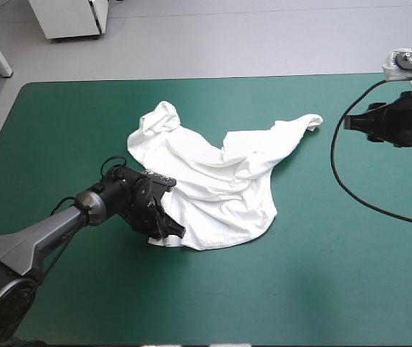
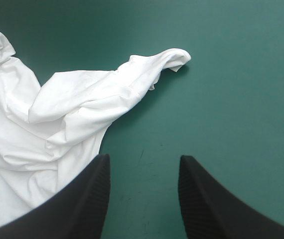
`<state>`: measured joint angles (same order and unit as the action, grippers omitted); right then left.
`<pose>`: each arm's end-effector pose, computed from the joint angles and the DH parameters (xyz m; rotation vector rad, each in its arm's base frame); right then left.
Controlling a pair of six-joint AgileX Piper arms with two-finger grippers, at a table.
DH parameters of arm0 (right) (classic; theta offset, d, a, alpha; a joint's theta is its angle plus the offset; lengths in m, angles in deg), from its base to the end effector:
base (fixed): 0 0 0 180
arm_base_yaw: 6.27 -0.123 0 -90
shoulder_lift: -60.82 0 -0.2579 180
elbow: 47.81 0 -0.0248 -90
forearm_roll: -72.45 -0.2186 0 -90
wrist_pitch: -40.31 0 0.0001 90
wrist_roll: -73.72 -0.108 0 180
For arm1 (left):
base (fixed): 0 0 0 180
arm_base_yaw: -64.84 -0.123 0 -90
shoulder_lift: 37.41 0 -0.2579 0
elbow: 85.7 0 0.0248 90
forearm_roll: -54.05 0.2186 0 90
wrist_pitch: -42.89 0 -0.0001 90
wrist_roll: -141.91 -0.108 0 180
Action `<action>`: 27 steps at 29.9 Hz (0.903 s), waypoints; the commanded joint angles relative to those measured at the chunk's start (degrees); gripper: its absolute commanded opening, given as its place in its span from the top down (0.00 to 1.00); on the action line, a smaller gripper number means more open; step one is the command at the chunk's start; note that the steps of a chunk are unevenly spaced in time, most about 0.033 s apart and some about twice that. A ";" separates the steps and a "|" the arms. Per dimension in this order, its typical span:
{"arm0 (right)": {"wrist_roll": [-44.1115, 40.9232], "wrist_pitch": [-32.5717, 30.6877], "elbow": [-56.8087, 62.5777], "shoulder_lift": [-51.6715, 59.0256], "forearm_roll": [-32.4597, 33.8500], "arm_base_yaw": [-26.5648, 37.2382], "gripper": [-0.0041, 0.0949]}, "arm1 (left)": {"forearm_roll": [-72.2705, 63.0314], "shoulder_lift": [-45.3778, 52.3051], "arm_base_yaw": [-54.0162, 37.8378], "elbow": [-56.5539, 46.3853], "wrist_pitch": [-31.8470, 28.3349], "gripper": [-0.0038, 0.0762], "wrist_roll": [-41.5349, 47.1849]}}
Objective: Fold the cloth
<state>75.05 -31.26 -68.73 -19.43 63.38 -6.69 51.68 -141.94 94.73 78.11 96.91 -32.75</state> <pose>0.2125 0.0177 0.4403 -0.0560 2.2776 0.1893 0.2367 -0.1402 0.1748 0.6171 3.0004 -0.0931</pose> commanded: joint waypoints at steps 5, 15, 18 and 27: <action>-0.49 -0.03 -1.14 0.62 1.50 0.00 0.54 | -1.21 -1.57 0.17 -4.04 -0.83 0.98 0.13; 0.57 2.11 -1.57 -14.54 -1.42 -3.56 0.41 | -1.56 -1.57 0.17 -3.81 -1.75 0.98 -0.84; 0.57 1.49 -3.67 -20.05 -0.85 -6.71 0.41 | -1.56 -1.57 0.17 -3.72 -2.39 0.98 -0.98; 0.08 0.72 -19.83 -35.51 3.34 -10.73 0.41 | -2.71 -1.57 0.17 -3.72 -3.67 0.98 -0.98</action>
<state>75.12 -31.22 -81.83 -53.62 65.15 -17.58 49.70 -141.22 94.73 76.84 94.85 -33.69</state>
